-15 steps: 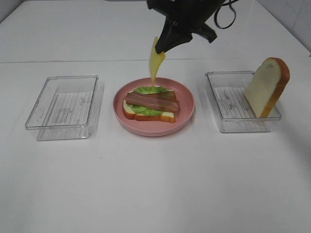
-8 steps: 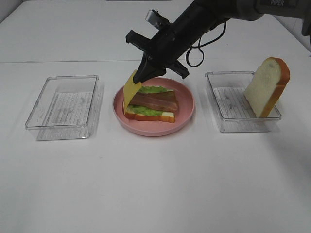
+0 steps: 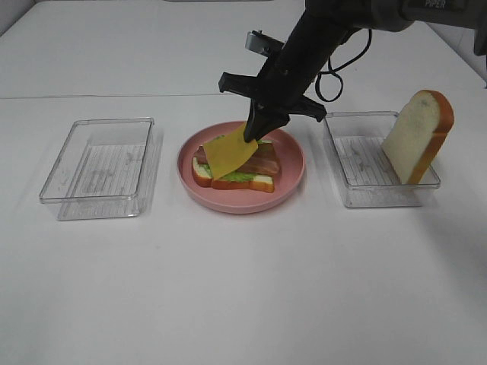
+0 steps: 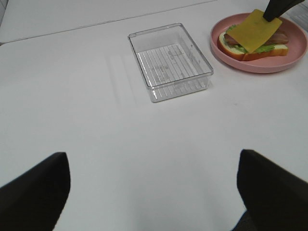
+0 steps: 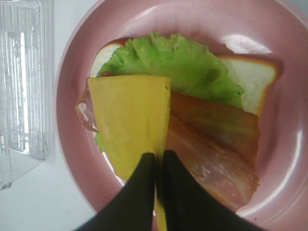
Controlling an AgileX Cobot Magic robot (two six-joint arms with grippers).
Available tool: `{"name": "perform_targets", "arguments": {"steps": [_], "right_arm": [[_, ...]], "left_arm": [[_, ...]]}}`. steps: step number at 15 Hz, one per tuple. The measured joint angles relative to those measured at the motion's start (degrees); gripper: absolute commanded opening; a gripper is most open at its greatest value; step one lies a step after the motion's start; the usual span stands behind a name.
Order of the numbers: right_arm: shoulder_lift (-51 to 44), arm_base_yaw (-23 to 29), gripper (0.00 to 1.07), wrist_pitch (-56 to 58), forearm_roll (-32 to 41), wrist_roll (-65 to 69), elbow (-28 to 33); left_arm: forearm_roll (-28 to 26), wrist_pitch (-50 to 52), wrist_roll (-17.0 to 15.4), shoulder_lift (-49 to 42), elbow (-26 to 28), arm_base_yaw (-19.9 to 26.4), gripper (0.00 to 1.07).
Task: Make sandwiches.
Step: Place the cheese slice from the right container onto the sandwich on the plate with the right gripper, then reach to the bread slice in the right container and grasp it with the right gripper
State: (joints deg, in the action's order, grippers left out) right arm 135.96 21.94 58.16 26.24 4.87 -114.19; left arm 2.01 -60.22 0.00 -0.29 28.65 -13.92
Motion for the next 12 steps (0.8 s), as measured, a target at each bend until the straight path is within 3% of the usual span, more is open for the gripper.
{"name": "perform_targets", "arguments": {"steps": [2,4,9,12], "right_arm": [[0.00,0.00,0.51,-0.34,-0.57,0.80,0.00],[-0.06,0.00,0.71,-1.09,-1.60,1.26,0.00],[-5.56,-0.46,0.72,-0.52,-10.89,1.32,0.00],[-11.97,-5.84,0.72,2.75,-11.86,1.09,0.00]], "left_arm": [[0.00,0.00,0.00,0.00,0.00,0.00,0.89],[0.00,0.00,0.00,0.00,0.00,0.00,0.89],[0.00,0.00,0.00,0.00,0.00,0.00,0.89],[0.00,0.00,0.00,0.00,0.00,0.00,0.89]]}}
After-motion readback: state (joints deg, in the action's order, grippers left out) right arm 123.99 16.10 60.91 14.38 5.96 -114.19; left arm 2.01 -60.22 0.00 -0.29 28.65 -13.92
